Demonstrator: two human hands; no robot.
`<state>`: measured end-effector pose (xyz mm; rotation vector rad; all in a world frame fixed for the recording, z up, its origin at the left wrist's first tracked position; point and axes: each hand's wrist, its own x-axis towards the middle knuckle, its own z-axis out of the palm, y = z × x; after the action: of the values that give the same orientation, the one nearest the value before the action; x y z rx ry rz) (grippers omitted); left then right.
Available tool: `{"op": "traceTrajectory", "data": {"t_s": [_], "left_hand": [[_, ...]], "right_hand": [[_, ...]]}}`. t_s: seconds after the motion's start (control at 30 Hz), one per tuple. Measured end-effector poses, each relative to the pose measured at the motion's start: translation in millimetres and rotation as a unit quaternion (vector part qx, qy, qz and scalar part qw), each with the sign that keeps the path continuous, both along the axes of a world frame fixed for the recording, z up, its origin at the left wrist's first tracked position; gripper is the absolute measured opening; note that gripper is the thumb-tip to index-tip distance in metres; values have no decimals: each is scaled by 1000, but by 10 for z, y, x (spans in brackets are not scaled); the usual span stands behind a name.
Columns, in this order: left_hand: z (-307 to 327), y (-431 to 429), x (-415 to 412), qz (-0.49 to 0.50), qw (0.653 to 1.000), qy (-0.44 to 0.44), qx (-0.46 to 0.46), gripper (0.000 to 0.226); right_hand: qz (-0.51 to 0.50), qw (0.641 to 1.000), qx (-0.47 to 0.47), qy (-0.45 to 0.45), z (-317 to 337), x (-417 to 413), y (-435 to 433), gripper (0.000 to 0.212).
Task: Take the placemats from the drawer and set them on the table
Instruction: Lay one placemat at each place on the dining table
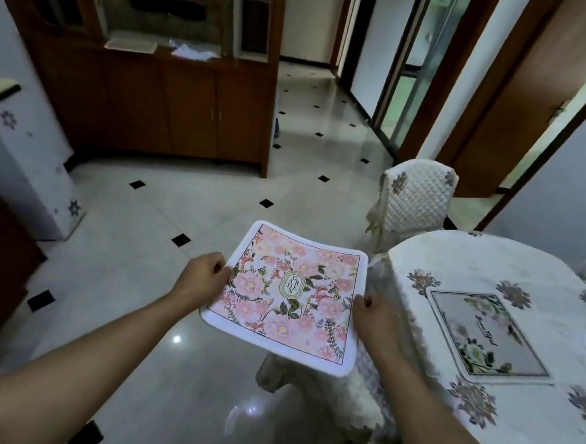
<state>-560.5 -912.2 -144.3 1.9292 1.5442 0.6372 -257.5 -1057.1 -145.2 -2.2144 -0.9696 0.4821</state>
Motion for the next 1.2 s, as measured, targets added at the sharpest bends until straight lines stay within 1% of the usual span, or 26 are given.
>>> {"op": "traceTrajectory", "data": {"t_s": [0.13,0.27,0.4,0.5,0.7,0.87,1.03,1.2], "left_hand": [[-177,554,-38,-5,1000,-7,-13,22],[-278,1260,37,2,1000,-10,-24,23],[-234,2056,133,35,999,-14,-25,24],[-178,2630,194,58,998,2,-34,24],[-182,3687,309,54,998,-14,-44,25],[-347,4819,431,-1,998,-14,-57,25],[-348,6149,661,-78,996,-26,-42,27],[-133,7151,1228,-154,987,-14,-47,26]], "right_hand": [[6,1000,-22,-11,-94,0,583,33],[6,1000,8,-12,-197,119,1415,34],[29,999,24,4,-240,235,2381,36],[22,999,35,4,-249,321,3086,36],[29,999,18,9,-265,480,4252,32],[-21,999,8,24,-386,563,5199,31],[-83,996,24,15,-329,590,6153,32],[-170,984,24,41,-147,813,6645,29]]}}
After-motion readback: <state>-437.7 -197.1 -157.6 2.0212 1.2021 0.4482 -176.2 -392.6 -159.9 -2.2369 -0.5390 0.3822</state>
